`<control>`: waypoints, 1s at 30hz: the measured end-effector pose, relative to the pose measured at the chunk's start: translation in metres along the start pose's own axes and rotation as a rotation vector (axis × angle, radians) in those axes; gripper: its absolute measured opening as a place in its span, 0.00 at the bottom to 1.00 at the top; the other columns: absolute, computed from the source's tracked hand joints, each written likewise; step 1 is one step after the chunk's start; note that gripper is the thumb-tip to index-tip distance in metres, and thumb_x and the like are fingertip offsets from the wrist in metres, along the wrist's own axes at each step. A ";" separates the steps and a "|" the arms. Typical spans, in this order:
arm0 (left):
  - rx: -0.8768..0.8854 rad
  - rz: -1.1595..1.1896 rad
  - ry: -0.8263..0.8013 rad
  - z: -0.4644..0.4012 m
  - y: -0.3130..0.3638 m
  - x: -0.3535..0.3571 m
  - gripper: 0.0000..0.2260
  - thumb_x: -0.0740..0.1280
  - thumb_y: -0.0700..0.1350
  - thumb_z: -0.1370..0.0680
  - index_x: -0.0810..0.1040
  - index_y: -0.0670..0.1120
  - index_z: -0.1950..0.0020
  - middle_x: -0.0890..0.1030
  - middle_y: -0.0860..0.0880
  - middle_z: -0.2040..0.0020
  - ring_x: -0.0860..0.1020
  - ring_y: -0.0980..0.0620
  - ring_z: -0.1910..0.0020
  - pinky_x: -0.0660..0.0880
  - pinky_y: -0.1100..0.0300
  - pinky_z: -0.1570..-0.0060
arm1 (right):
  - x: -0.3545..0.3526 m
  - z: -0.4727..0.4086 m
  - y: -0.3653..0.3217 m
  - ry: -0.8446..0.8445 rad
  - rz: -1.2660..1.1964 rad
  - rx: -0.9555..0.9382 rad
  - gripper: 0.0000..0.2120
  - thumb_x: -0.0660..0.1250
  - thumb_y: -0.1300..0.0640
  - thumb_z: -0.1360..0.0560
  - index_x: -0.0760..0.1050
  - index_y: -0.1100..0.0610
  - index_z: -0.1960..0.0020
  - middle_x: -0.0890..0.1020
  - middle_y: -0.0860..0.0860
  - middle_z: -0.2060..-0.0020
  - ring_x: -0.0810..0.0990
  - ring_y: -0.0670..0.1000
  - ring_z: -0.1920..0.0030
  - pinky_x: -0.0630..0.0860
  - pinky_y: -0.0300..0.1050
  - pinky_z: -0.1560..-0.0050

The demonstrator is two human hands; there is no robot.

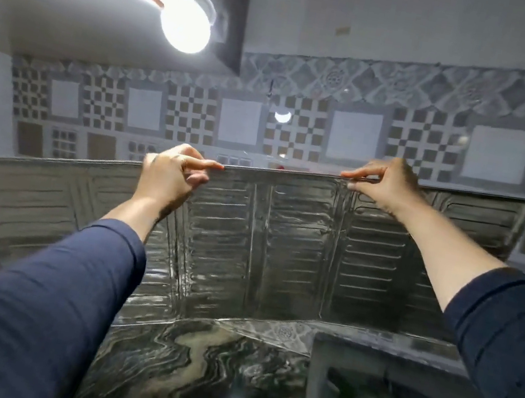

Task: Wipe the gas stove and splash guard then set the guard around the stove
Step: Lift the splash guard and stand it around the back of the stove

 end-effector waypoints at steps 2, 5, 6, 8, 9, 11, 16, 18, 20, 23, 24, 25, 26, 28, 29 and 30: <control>0.066 -0.047 -0.002 -0.009 0.034 0.029 0.12 0.73 0.47 0.28 0.83 0.59 0.47 0.82 0.53 0.52 0.81 0.49 0.54 0.75 0.52 0.44 | -0.026 -0.001 0.030 0.038 0.022 0.010 0.11 0.77 0.56 0.33 0.84 0.52 0.51 0.84 0.51 0.51 0.80 0.50 0.49 0.74 0.42 0.49; 0.128 -0.073 0.035 -0.022 0.078 0.071 0.11 0.73 0.46 0.28 0.83 0.58 0.47 0.84 0.51 0.51 0.82 0.48 0.55 0.76 0.52 0.49 | -0.061 -0.002 0.069 0.064 0.044 0.012 0.13 0.76 0.57 0.32 0.83 0.55 0.48 0.84 0.49 0.53 0.79 0.47 0.51 0.70 0.38 0.50; 0.132 -0.045 0.049 -0.026 0.089 0.085 0.10 0.72 0.47 0.28 0.84 0.57 0.48 0.84 0.51 0.52 0.82 0.48 0.55 0.76 0.50 0.48 | -0.072 -0.003 0.082 0.075 0.054 0.012 0.13 0.76 0.57 0.33 0.82 0.54 0.48 0.84 0.50 0.53 0.78 0.47 0.51 0.70 0.39 0.49; 0.161 -0.011 0.069 -0.034 0.110 0.114 0.09 0.71 0.47 0.27 0.84 0.57 0.48 0.84 0.51 0.52 0.82 0.49 0.56 0.76 0.48 0.50 | -0.093 -0.010 0.112 0.117 0.072 0.023 0.13 0.77 0.57 0.33 0.81 0.49 0.50 0.83 0.50 0.54 0.78 0.51 0.47 0.71 0.47 0.41; 0.175 -0.007 0.069 -0.037 0.120 0.129 0.09 0.71 0.46 0.27 0.84 0.57 0.48 0.84 0.51 0.52 0.82 0.49 0.55 0.75 0.49 0.50 | -0.102 -0.014 0.127 0.126 0.083 0.032 0.14 0.77 0.56 0.34 0.80 0.45 0.52 0.82 0.49 0.55 0.78 0.54 0.45 0.70 0.54 0.38; 0.190 0.002 0.054 -0.043 0.138 0.160 0.10 0.70 0.46 0.26 0.84 0.57 0.47 0.83 0.51 0.51 0.81 0.49 0.53 0.74 0.50 0.50 | -0.117 -0.021 0.159 0.126 0.112 0.046 0.13 0.78 0.54 0.35 0.81 0.43 0.53 0.83 0.48 0.54 0.78 0.56 0.45 0.71 0.60 0.37; 0.173 0.083 -0.049 -0.044 0.164 0.247 0.12 0.69 0.47 0.27 0.83 0.59 0.46 0.82 0.52 0.52 0.81 0.48 0.53 0.74 0.45 0.49 | -0.129 -0.027 0.237 0.065 0.125 0.094 0.14 0.76 0.58 0.33 0.82 0.48 0.49 0.84 0.51 0.51 0.78 0.55 0.44 0.71 0.58 0.37; 0.182 0.105 -0.089 -0.040 0.169 0.283 0.12 0.69 0.48 0.27 0.83 0.59 0.46 0.82 0.52 0.53 0.81 0.47 0.53 0.75 0.44 0.50 | -0.128 -0.024 0.272 0.061 0.132 0.137 0.14 0.76 0.57 0.33 0.80 0.40 0.54 0.84 0.51 0.51 0.77 0.57 0.43 0.71 0.59 0.37; 0.197 0.104 -0.146 -0.033 0.171 0.319 0.11 0.69 0.48 0.26 0.82 0.60 0.45 0.81 0.51 0.52 0.81 0.47 0.53 0.75 0.45 0.50 | -0.124 -0.021 0.310 0.061 0.141 0.171 0.15 0.76 0.56 0.34 0.79 0.36 0.59 0.84 0.50 0.52 0.77 0.57 0.42 0.70 0.58 0.36; 0.172 0.133 -0.225 -0.017 0.166 0.367 0.11 0.69 0.50 0.25 0.81 0.62 0.45 0.81 0.53 0.52 0.81 0.48 0.54 0.76 0.46 0.49 | -0.110 -0.009 0.356 0.042 0.143 0.217 0.15 0.77 0.54 0.34 0.78 0.33 0.63 0.84 0.48 0.53 0.78 0.56 0.43 0.70 0.59 0.36; 0.164 0.141 -0.248 -0.011 0.165 0.380 0.11 0.69 0.49 0.25 0.81 0.62 0.45 0.81 0.53 0.52 0.81 0.49 0.53 0.76 0.47 0.48 | -0.105 -0.003 0.368 0.038 0.153 0.240 0.15 0.77 0.54 0.34 0.78 0.34 0.63 0.84 0.46 0.54 0.78 0.56 0.43 0.70 0.60 0.37; 0.160 0.143 -0.267 -0.004 0.164 0.392 0.11 0.69 0.49 0.26 0.81 0.61 0.45 0.81 0.52 0.51 0.81 0.49 0.53 0.76 0.47 0.48 | -0.100 0.004 0.381 0.033 0.163 0.255 0.15 0.77 0.54 0.34 0.79 0.34 0.61 0.84 0.44 0.55 0.78 0.56 0.43 0.70 0.61 0.37; 0.158 0.146 -0.287 0.003 0.164 0.402 0.11 0.69 0.49 0.26 0.81 0.62 0.45 0.81 0.52 0.51 0.81 0.49 0.52 0.76 0.47 0.48 | -0.095 0.011 0.391 0.027 0.174 0.268 0.15 0.77 0.54 0.34 0.79 0.33 0.61 0.83 0.43 0.57 0.77 0.56 0.43 0.70 0.61 0.38; 0.155 0.145 -0.324 0.015 0.163 0.419 0.11 0.69 0.48 0.26 0.81 0.62 0.45 0.81 0.53 0.52 0.81 0.49 0.53 0.76 0.46 0.49 | -0.087 0.024 0.405 0.013 0.184 0.280 0.17 0.77 0.54 0.34 0.77 0.30 0.63 0.83 0.43 0.57 0.76 0.57 0.44 0.70 0.62 0.39; 0.152 0.136 -0.338 0.021 0.162 0.426 0.11 0.69 0.48 0.26 0.82 0.61 0.45 0.81 0.53 0.52 0.80 0.48 0.53 0.76 0.46 0.50 | -0.083 0.029 0.410 0.006 0.192 0.283 0.17 0.76 0.54 0.34 0.77 0.30 0.62 0.83 0.43 0.56 0.76 0.57 0.43 0.69 0.63 0.38; 0.149 0.132 -0.347 0.025 0.161 0.432 0.11 0.69 0.47 0.25 0.82 0.60 0.45 0.81 0.52 0.52 0.80 0.48 0.53 0.76 0.45 0.50 | -0.080 0.035 0.415 -0.001 0.204 0.295 0.16 0.76 0.54 0.33 0.78 0.32 0.60 0.82 0.44 0.55 0.74 0.57 0.43 0.68 0.63 0.38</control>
Point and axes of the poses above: each hand's wrist, its own z-axis away from the middle knuckle, its own x-axis out of the palm, y = z × x, the point moved 8 cm from there along -z, towards the middle knuckle
